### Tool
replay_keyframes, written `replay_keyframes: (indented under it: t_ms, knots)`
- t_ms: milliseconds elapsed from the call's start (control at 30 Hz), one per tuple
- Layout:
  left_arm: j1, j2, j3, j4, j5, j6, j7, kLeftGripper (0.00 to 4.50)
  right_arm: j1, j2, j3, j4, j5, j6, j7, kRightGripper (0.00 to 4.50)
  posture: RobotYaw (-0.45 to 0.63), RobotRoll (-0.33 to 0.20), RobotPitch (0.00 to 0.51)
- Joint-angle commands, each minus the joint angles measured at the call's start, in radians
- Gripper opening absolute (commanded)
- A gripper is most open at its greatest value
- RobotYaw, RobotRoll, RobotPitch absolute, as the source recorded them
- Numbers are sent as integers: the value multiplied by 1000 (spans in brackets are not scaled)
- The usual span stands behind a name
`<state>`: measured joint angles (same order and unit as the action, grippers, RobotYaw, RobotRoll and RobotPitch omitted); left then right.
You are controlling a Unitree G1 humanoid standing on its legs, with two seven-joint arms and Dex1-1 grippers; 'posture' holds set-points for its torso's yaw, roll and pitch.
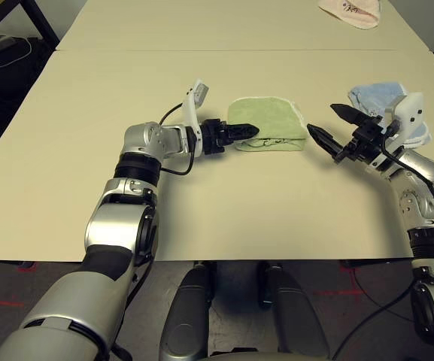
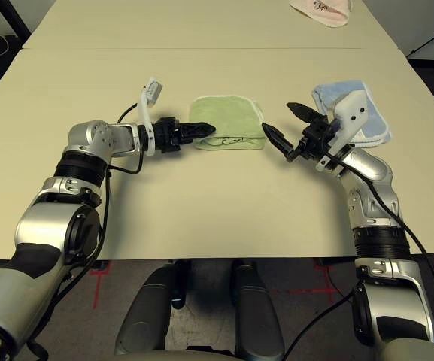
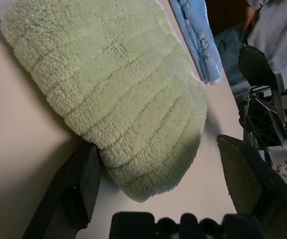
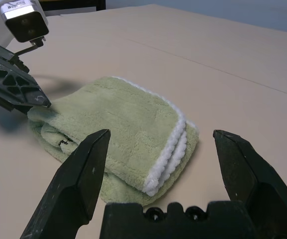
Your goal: Fold the towel and set it aside.
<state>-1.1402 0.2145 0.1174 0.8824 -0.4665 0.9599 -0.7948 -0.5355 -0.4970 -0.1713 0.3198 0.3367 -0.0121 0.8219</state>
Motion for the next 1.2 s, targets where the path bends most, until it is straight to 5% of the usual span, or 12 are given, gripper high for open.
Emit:
replay_keyframes:
  t_ms: [33,333,400,767,1200]
  knots:
    - [-11,-27,4,47,15,2,15,4500,18,-7,1,-6,-6,-2,-3,4478,40,0,210]
    - [-23,-43,40,88,27,-41,72,4500,18,-3,4,-6,-9,-3,-5,4478,41,0,209]
    - [-26,-42,39,98,33,-54,79,4129,18,-3,4,-6,-9,-3,-5,4500,43,0,208]
    - [-41,-44,51,109,35,-57,73,24,17,-2,6,-5,-12,-4,-4,4500,45,0,201]
    - [-34,12,108,71,30,-114,115,24,13,-2,7,0,-15,-7,-4,4500,45,0,201]
